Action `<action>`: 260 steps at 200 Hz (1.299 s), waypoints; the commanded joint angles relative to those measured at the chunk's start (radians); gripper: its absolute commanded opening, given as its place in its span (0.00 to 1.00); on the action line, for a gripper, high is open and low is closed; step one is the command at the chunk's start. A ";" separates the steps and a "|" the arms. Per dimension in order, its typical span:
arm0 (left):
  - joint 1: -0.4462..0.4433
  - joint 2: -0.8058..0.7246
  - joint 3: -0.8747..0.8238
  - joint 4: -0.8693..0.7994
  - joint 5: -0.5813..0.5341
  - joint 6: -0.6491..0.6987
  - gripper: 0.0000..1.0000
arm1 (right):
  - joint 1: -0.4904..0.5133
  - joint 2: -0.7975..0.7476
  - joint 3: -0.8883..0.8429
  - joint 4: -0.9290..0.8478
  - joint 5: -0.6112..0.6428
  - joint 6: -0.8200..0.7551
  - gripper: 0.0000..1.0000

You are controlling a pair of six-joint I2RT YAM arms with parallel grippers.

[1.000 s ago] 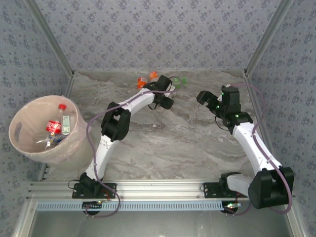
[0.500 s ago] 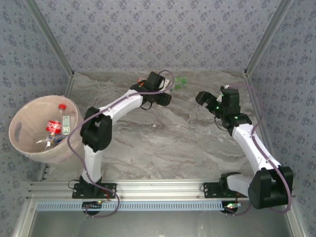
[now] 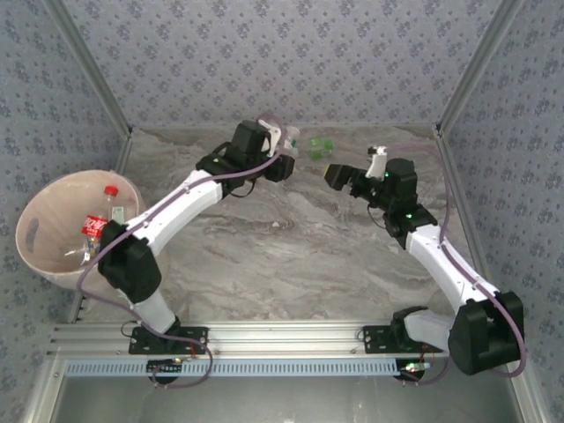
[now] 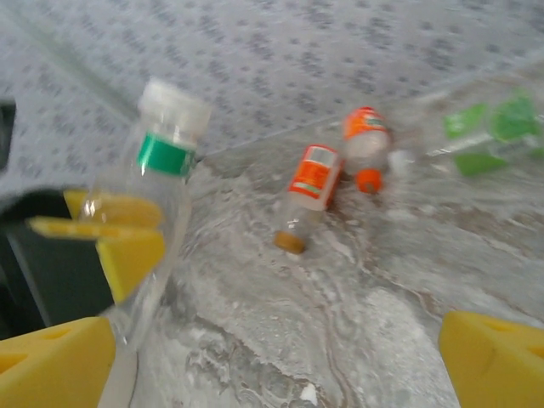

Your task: Put the plastic bottles in the bin

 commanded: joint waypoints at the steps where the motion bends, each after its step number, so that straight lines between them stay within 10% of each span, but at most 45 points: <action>1: 0.020 -0.093 -0.008 -0.026 -0.055 -0.009 0.42 | 0.077 -0.019 -0.006 0.088 -0.032 -0.169 1.00; 180: 0.296 -0.456 0.196 -0.592 -0.318 0.097 0.41 | 0.203 0.064 0.036 0.159 -0.036 -0.323 1.00; 260: 0.568 -0.423 0.314 -0.721 -0.282 0.165 0.42 | 0.198 0.117 0.061 0.203 -0.045 -0.300 1.00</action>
